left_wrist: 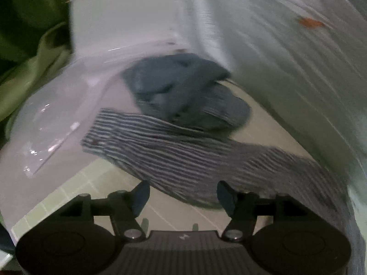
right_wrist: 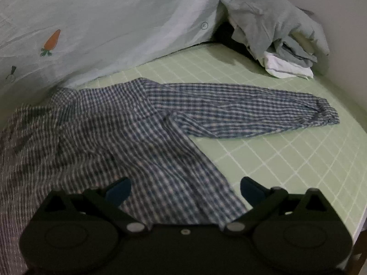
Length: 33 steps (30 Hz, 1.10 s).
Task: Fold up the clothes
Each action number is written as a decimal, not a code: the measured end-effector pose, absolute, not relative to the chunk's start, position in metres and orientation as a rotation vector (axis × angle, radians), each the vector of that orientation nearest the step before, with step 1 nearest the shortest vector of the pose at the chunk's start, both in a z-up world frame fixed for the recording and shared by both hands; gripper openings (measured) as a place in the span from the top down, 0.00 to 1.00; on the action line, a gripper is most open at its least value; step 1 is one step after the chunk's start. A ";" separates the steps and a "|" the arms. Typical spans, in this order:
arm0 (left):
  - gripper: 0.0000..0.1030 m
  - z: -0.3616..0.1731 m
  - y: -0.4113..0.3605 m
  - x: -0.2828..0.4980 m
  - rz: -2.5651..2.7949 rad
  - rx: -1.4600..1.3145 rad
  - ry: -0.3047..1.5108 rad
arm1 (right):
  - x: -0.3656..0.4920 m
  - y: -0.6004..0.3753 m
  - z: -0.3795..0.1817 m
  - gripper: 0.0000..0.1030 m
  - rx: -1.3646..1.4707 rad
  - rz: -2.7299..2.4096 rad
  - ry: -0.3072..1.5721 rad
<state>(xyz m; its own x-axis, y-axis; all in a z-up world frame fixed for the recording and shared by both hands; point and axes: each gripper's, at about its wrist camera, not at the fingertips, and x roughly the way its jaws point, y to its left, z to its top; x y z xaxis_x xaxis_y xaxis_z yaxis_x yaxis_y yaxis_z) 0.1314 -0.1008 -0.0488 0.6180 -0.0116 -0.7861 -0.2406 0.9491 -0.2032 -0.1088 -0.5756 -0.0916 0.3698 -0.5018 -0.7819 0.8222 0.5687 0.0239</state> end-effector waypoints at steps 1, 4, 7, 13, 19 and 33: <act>0.35 -0.047 -0.111 0.127 0.111 -0.280 0.902 | -0.113 -0.578 -0.092 0.05 0.450 -0.877 0.817; 0.29 -0.045 -0.141 0.119 0.058 -0.223 0.918 | -0.118 -0.590 -0.087 0.08 0.405 -0.840 0.819; 0.29 -0.044 -0.166 0.121 0.036 -0.207 0.931 | -0.114 -0.608 -0.077 0.11 0.359 -0.825 0.812; 0.20 -0.071 -0.208 0.154 0.066 -0.176 0.946 | -0.058 -0.655 -0.072 0.13 0.338 -0.728 0.755; 0.20 -0.117 -0.210 0.212 0.170 -0.156 0.948 | 0.066 -0.690 -0.111 0.23 0.302 -0.505 0.701; 0.20 -0.144 -0.188 0.259 0.258 -0.198 0.989 | 0.291 -0.666 -0.160 0.48 0.170 -0.135 0.826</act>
